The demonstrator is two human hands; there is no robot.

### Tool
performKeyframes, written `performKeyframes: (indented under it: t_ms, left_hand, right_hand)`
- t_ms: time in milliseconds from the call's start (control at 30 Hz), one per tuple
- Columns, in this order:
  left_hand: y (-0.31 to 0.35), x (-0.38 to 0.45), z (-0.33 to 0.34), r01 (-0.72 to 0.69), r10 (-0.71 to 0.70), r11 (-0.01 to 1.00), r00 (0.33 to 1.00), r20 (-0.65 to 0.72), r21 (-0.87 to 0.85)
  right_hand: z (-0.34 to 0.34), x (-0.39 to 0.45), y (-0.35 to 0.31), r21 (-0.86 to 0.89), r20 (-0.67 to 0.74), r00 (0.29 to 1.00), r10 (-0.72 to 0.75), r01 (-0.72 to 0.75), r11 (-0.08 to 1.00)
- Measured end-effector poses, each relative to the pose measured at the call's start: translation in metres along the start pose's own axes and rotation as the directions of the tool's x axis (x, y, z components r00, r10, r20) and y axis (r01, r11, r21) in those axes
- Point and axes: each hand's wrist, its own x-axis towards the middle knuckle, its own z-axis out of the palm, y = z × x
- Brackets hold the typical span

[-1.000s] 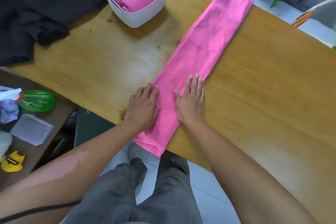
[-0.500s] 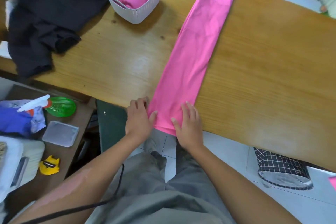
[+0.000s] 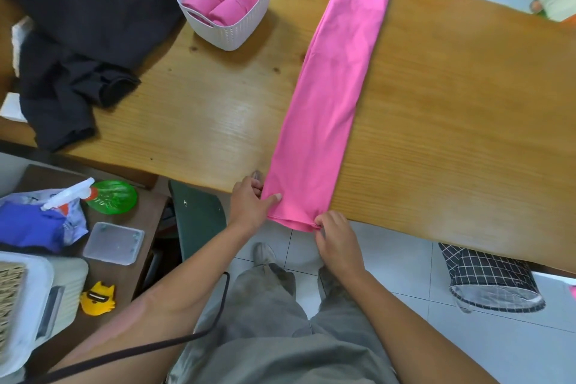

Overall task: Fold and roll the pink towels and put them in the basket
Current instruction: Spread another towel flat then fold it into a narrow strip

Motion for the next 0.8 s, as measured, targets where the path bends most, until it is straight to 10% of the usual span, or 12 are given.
performKeyframes:
  t_ms: [500,800]
  left_hand:
    - [0.02,-0.009,0.012,0.215,-0.12,0.962,0.885,0.449,-0.167]
    - [0.012,-0.009,0.012,0.193,-0.122,0.972,0.905,0.408,-0.137]
  right_hand:
    - [0.006,-0.017,0.009,0.418,-0.087,0.868,0.488,-0.413,0.809]
    - [0.013,-0.027,0.01,0.554,-0.043,0.794,0.606,-0.486,0.676]
